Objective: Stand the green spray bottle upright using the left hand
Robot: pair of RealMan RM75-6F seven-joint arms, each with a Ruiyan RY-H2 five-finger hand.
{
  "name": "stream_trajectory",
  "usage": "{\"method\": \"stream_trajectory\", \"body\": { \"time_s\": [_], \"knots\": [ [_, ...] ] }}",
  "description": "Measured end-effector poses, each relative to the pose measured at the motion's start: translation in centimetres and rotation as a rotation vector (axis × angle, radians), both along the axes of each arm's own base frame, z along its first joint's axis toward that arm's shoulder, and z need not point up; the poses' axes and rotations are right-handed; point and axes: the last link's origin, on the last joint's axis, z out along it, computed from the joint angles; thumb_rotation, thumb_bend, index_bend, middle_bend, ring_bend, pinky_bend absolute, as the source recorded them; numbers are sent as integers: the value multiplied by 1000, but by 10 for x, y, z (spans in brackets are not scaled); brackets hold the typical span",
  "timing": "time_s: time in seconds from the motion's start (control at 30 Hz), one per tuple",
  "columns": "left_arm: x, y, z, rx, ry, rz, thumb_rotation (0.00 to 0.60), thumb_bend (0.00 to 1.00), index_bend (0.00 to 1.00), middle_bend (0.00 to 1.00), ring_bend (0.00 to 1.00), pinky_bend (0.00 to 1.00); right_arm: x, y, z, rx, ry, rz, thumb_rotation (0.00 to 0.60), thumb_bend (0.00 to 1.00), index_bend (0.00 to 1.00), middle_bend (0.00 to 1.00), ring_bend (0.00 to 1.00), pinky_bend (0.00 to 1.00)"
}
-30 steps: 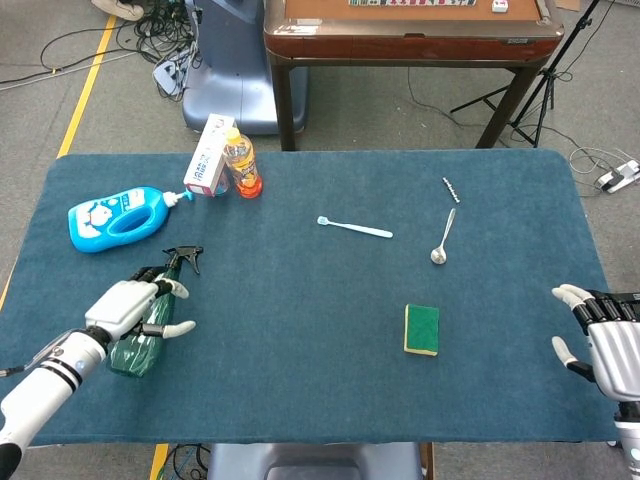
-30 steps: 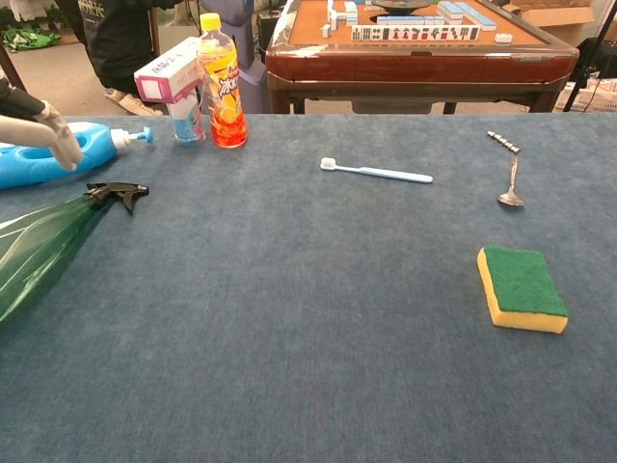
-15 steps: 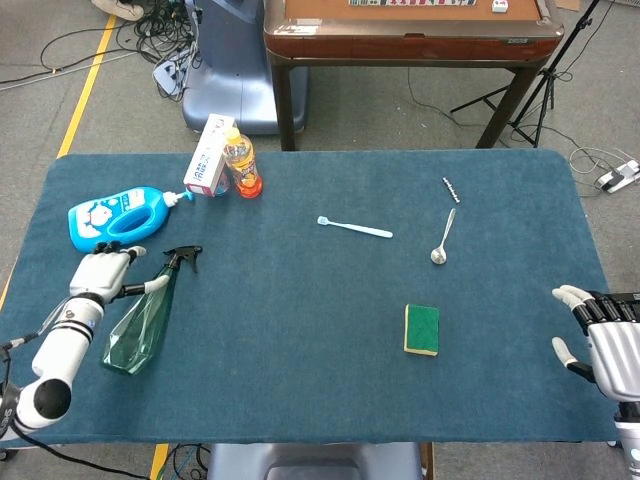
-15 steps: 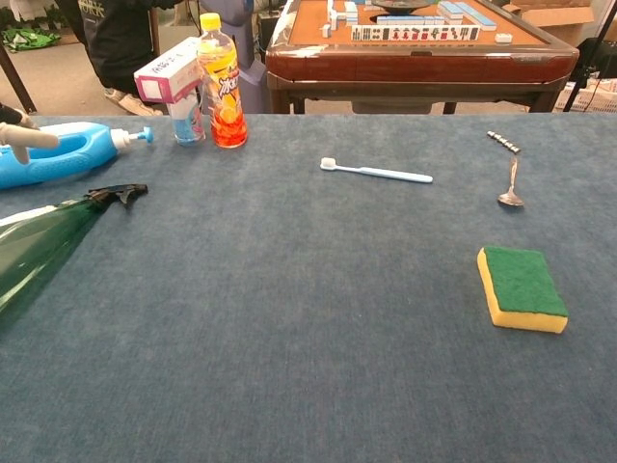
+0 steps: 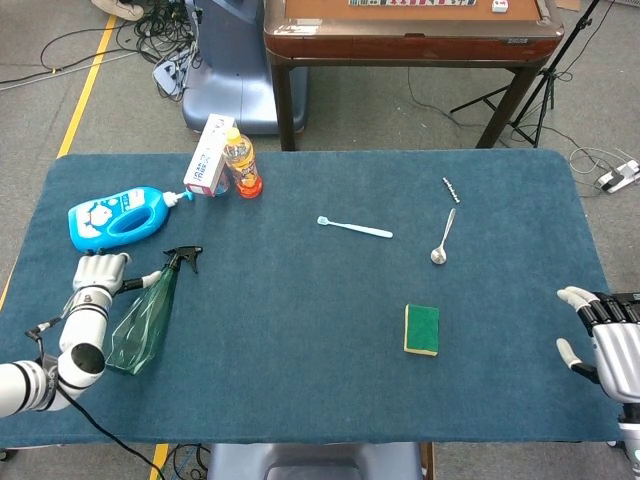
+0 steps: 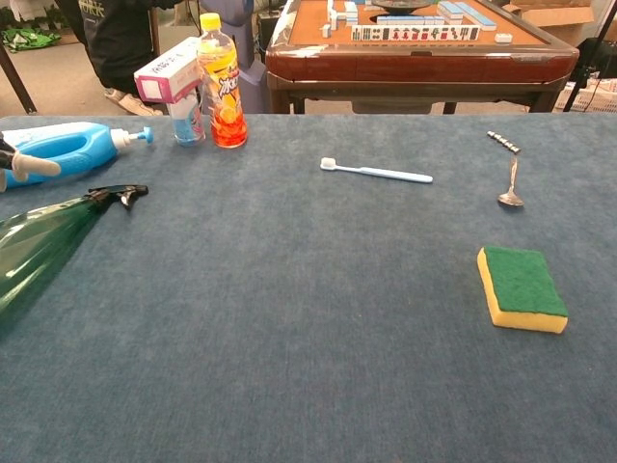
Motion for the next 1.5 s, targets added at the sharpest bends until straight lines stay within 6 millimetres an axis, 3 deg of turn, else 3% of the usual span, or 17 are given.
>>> {"method": "stream_trajectory", "body": {
  "time_s": [0.63,1.1,1.43,1.5],
  "knots": [
    [24,21,-38,-79,29,63,0,24,213,257,0,0,-4,2,2,-8,5,-23,600,300,234,241,193,234],
    [70,-2,-64,-209,-29,-85,0,23,222,268,0,0,-5,3,3,-12,1,-24,600,300,235,241,193,234],
    [104,-35,-77,-304,-53,-245,0,23,226,277,0,0,-7,4,4,-12,-4,-26,600,299,234,241,193,234],
    [107,-41,-77,-311,-55,-268,33,23,227,279,3,0,-7,4,4,-11,-6,-26,600,300,234,241,193,234]
  ]
}}
